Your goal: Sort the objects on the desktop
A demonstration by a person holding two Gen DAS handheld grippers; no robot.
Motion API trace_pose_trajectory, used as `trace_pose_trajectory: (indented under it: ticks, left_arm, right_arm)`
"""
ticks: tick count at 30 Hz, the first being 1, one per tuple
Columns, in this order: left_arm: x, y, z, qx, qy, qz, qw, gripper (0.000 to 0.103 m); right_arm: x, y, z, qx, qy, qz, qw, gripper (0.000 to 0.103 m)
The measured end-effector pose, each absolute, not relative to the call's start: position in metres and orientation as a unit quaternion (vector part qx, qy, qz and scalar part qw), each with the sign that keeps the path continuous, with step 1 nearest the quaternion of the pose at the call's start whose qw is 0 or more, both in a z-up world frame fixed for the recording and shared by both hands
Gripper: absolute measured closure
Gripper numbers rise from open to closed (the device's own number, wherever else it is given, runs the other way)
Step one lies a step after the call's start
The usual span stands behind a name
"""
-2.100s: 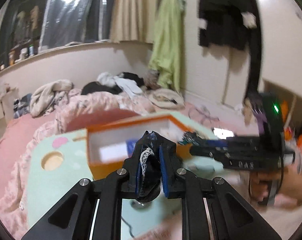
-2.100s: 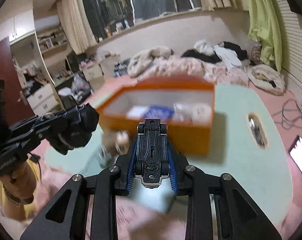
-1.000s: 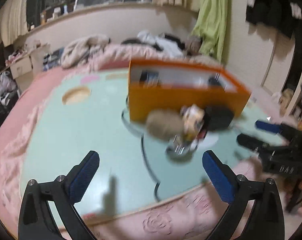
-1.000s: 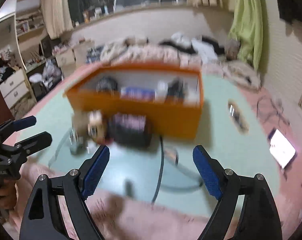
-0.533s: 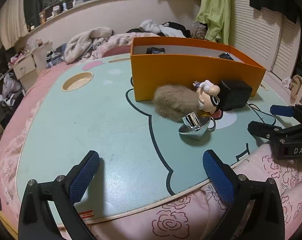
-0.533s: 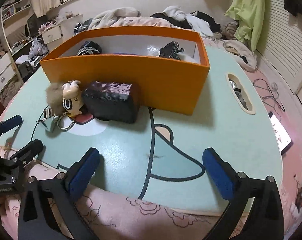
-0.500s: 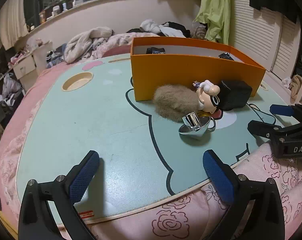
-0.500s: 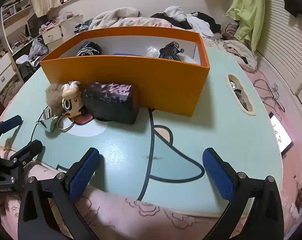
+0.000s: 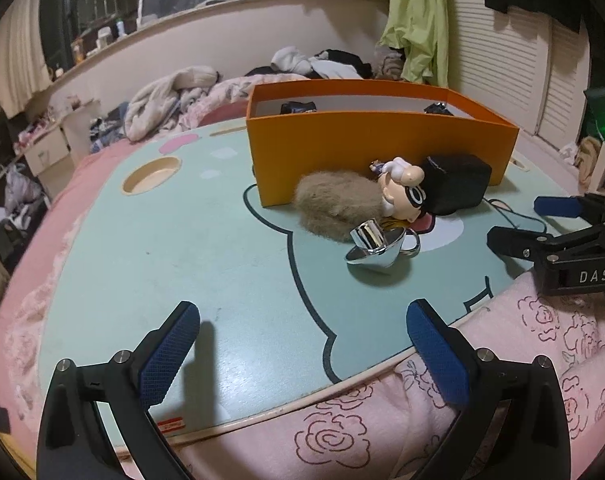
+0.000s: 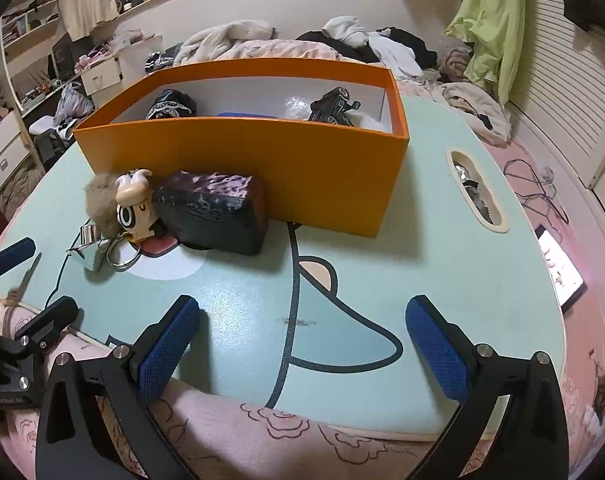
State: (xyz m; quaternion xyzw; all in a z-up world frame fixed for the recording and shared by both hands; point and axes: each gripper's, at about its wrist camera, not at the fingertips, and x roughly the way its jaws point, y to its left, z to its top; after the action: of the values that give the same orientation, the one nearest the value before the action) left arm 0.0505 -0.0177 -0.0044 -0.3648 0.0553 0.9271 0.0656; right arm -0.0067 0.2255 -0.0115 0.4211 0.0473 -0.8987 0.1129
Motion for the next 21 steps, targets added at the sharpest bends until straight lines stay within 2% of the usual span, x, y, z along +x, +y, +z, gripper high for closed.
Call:
trace_pose_trajectory:
  ticks: [17, 19, 21]
  left_arm:
    - [0.056, -0.022, -0.003, -0.352, 0.044, 0.932, 0.076, 0.000]
    - [0.061, -0.024, 0.002, -0.335, 0.038, 0.938, 0.087, 0.001]
    - [0.065, -0.024, 0.005, -0.322, 0.033, 0.941, 0.101, 0.009]
  right_arm:
    - [-0.006, 0.226, -0.012, 0.421, 0.047, -0.899, 0.113, 0.001]
    - [-0.006, 0.226, -0.012, 0.421, 0.047, -0.899, 0.113, 0.001]
    - [-0.006, 0.226, -0.012, 0.421, 0.047, -0.899, 0.113, 0.001]
